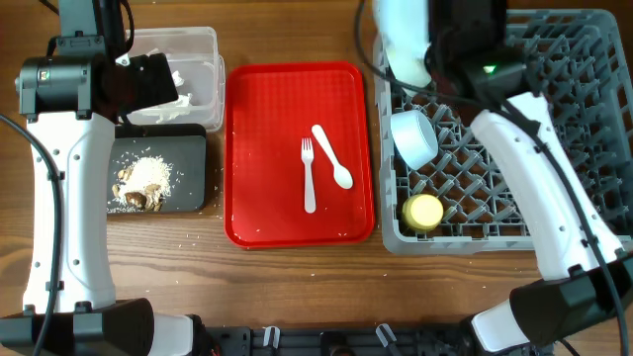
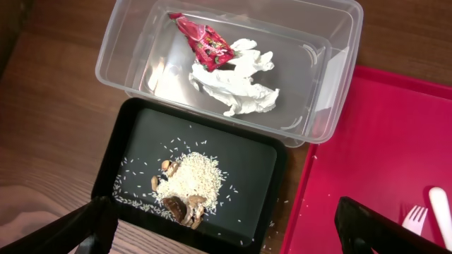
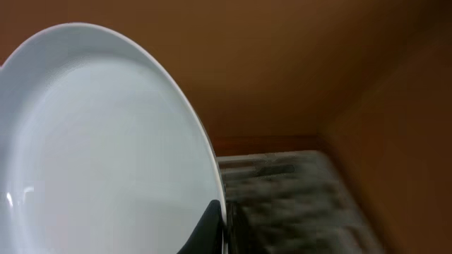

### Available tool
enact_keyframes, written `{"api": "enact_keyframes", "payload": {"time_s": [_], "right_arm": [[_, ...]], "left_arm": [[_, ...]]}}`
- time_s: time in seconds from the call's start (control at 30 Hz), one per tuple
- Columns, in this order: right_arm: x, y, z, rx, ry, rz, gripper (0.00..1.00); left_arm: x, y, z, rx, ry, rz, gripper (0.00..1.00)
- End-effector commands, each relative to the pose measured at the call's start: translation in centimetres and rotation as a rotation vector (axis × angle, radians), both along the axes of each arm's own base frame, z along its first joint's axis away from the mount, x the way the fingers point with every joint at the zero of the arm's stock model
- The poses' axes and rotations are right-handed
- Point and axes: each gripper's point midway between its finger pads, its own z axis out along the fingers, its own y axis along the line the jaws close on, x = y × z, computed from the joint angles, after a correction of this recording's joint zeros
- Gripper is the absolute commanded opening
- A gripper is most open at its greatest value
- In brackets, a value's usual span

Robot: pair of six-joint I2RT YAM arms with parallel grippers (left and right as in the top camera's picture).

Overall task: Sort waste into correct bins and load items into the dishwasher rack
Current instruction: 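Lift the white plate and stand it in the dish rack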

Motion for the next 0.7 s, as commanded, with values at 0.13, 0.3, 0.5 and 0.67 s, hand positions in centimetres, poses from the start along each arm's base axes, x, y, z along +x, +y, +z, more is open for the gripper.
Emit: {"api": "enact_keyframes", "payload": {"time_s": [0.13, 0.3, 0.5, 0.67], "right_arm": [[-1.3, -8.1, -3.8, -0.352, 0.242, -0.243, 0.04], [0.5, -8.0, -7.7, -0.393, 0.323, -0.229, 0.04], [2.9, -7.1, -12.7, -0.425, 0.411, -0.172, 0.04], [4.5, -4.8, -16.0, -0.331, 0.445, -0.010, 0.59]], "left_arm": [[0.1, 0.3, 0.2, 0.011, -0.001, -0.003, 1.00], [0.1, 0.3, 0.2, 0.011, -0.001, -0.003, 1.00], [0.1, 0.3, 0.2, 0.011, -0.001, -0.003, 1.00], [0.1, 0.3, 0.2, 0.011, -0.001, -0.003, 1.00]]}}
